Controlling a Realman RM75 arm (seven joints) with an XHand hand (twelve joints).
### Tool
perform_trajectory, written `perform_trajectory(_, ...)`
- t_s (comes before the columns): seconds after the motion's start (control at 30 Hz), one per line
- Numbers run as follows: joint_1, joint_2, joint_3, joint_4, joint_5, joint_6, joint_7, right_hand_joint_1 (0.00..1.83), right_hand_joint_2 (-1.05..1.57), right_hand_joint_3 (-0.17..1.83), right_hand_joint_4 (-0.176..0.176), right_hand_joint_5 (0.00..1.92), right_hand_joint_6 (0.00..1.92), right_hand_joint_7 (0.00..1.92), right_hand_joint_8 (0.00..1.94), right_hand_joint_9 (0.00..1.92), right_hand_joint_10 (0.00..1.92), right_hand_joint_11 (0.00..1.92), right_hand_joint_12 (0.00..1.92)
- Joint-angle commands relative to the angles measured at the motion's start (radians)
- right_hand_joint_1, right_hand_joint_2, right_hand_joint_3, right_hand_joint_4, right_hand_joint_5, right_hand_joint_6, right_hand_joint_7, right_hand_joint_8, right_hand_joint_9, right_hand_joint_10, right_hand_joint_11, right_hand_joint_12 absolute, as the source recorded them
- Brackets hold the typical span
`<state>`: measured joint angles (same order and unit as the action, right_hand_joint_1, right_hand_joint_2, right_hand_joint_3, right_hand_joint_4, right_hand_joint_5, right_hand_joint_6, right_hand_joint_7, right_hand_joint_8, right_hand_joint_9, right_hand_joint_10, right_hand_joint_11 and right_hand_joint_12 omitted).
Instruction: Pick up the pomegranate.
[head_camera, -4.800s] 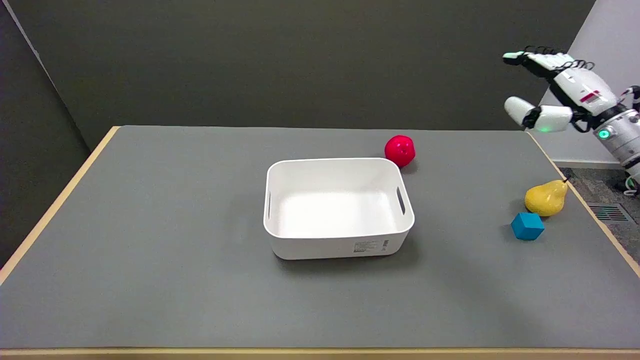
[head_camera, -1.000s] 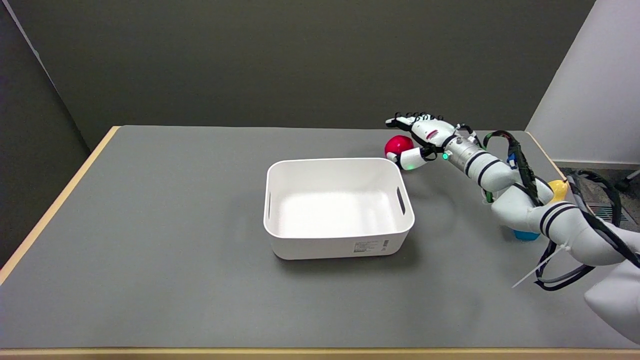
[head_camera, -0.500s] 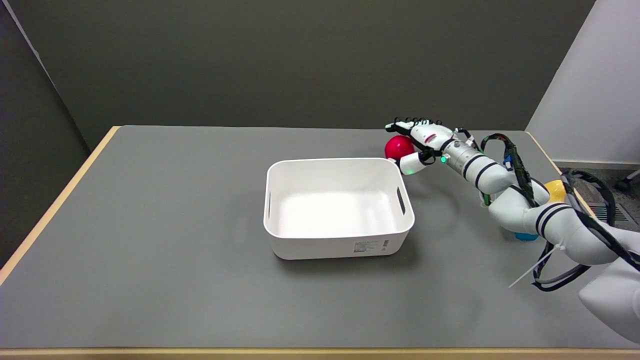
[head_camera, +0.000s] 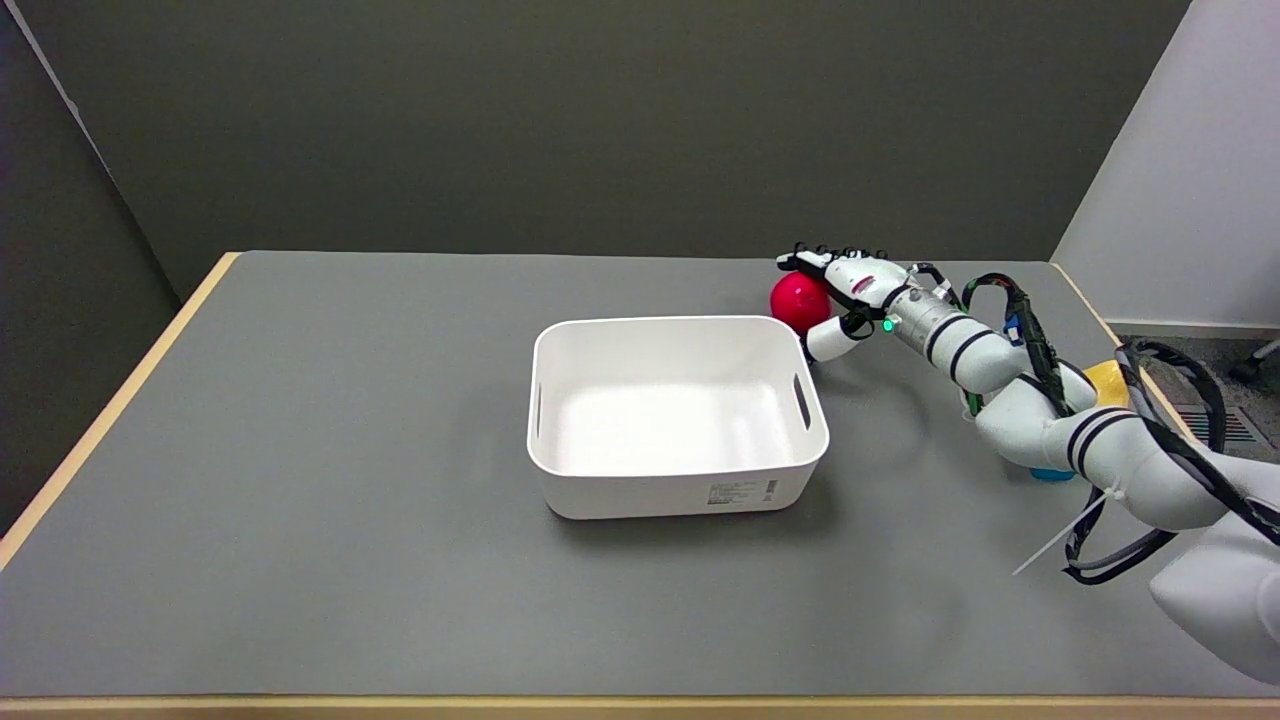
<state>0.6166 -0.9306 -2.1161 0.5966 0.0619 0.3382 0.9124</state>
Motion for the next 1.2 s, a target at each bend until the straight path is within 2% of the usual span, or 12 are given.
perform_trajectory(0.03, 0.006, -0.007, -0.006, -0.015, 0.003, 0.001, -0.001, 0.79, 0.7, 1.01, 0.121, 0.18, 0.45, 0.27, 0.36, 0.32, 0.73, 0.11, 1.09)
perform_trajectory(0.13, 0.006, -0.007, -0.004, -0.015, 0.003, 0.004, -0.001, 0.81, 0.73, 1.01, 0.126, 0.22, 0.52, 0.32, 0.43, 0.38, 0.79, 0.14, 1.1)
perform_trajectory(0.33, 0.005, -0.007, -0.001, -0.012, 0.003, 0.009, -0.001, 0.86, 0.84, 0.92, 0.17, 0.33, 1.06, 0.58, 0.78, 0.53, 1.05, 0.22, 1.22)
perform_trajectory(0.37, 0.005, -0.007, 0.001, -0.012, 0.003, 0.01, -0.001, 0.83, 0.92, 0.8, 0.176, 0.37, 1.21, 0.6, 0.84, 0.56, 1.09, 0.24, 1.24)
perform_trajectory(0.43, 0.003, -0.007, 0.003, -0.012, 0.005, 0.017, -0.001, 0.74, 1.26, 0.26, 0.176, 0.51, 1.69, 0.63, 0.93, 0.6, 1.18, 0.26, 1.27)
perform_trajectory(0.5, 0.003, -0.007, 0.003, -0.011, 0.028, 0.021, -0.001, 1.1, 1.23, 0.19, -0.068, 0.49, 1.66, 0.77, 1.37, 0.73, 1.33, 0.31, 1.32)
perform_trajectory(0.57, 0.001, -0.006, 0.005, -0.011, 0.07, 0.031, -0.001, 1.14, 1.19, 0.22, -0.076, 0.53, 1.6, 0.8, 1.41, 0.79, 1.42, 0.34, 1.34)
perform_trajectory(0.67, -0.002, -0.002, 0.012, -0.009, 0.116, 0.045, -0.001, 1.16, 1.2, 0.24, -0.176, 0.6, 1.55, 0.66, 1.57, 0.84, 1.68, 0.4, 1.37)
perform_trajectory(0.7, -0.002, -0.001, 0.014, -0.006, 0.122, 0.048, -0.001, 1.16, 1.2, 0.25, -0.176, 0.6, 1.56, 0.65, 1.58, 0.84, 1.71, 0.41, 1.39)
perform_trajectory(0.73, -0.002, 0.002, 0.015, -0.003, 0.125, 0.052, -0.001, 1.08, 1.19, 0.28, -0.101, 0.59, 1.58, 0.68, 1.59, 0.84, 1.75, 0.43, 1.4)
perform_trajectory(0.8, -0.006, 0.008, 0.024, 0.005, 0.125, 0.059, -0.001, 0.79, 1.18, 0.34, 0.176, 0.57, 1.64, 0.78, 1.58, 0.84, 1.84, 0.46, 1.44)
perform_trajectory(1.2, -0.127, 0.071, 0.263, 0.214, 0.125, 0.114, -0.001, 0.79, 1.18, 0.35, 0.176, 0.57, 1.65, 0.78, 1.72, 0.88, 1.92, 0.49, 1.49)
